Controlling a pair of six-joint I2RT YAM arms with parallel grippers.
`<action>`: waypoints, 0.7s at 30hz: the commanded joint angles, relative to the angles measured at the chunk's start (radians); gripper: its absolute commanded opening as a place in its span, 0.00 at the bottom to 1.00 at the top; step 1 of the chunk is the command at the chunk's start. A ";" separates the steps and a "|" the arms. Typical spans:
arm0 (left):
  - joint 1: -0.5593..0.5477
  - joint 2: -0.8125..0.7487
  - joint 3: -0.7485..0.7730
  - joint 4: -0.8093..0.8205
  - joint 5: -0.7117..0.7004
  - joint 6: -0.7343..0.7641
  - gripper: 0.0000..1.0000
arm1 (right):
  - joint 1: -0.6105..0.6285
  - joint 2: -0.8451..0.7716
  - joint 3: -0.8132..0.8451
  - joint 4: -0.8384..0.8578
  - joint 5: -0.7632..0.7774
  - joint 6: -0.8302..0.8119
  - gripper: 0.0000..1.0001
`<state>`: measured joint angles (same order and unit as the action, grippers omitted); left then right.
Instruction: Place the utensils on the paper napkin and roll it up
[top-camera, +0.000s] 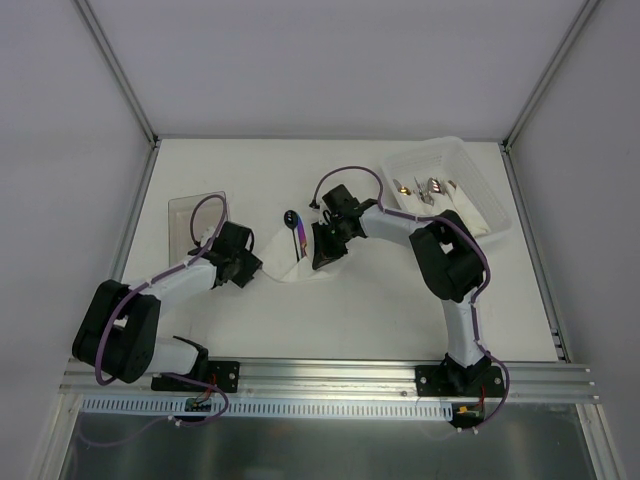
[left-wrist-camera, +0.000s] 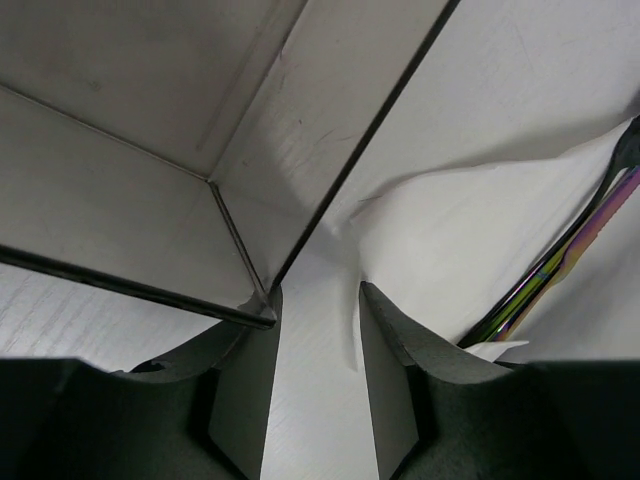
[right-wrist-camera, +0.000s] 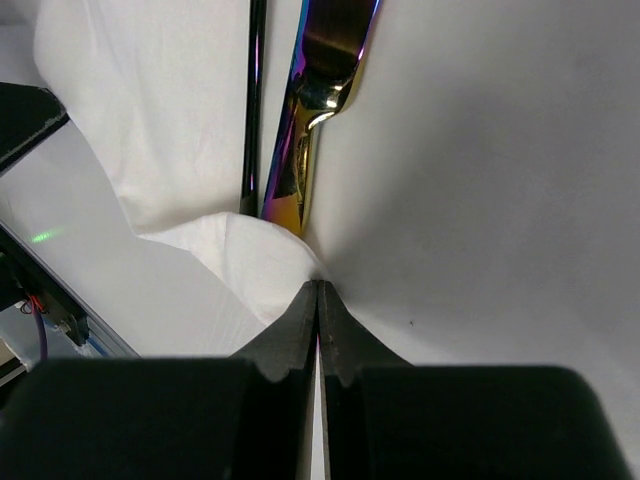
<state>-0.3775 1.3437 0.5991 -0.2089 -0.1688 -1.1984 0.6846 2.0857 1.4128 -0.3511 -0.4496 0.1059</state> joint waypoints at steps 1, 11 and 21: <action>0.015 -0.011 -0.045 0.039 -0.049 -0.023 0.38 | 0.000 0.040 0.009 -0.037 0.075 -0.006 0.03; 0.019 0.044 -0.067 0.152 -0.043 -0.032 0.38 | -0.002 0.047 0.014 -0.046 0.088 -0.012 0.03; 0.017 0.009 -0.091 0.189 -0.060 -0.018 0.37 | -0.007 0.051 0.018 -0.052 0.091 -0.012 0.03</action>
<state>-0.3710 1.3621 0.5385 0.0132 -0.1921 -1.2236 0.6838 2.0907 1.4212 -0.3614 -0.4477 0.1059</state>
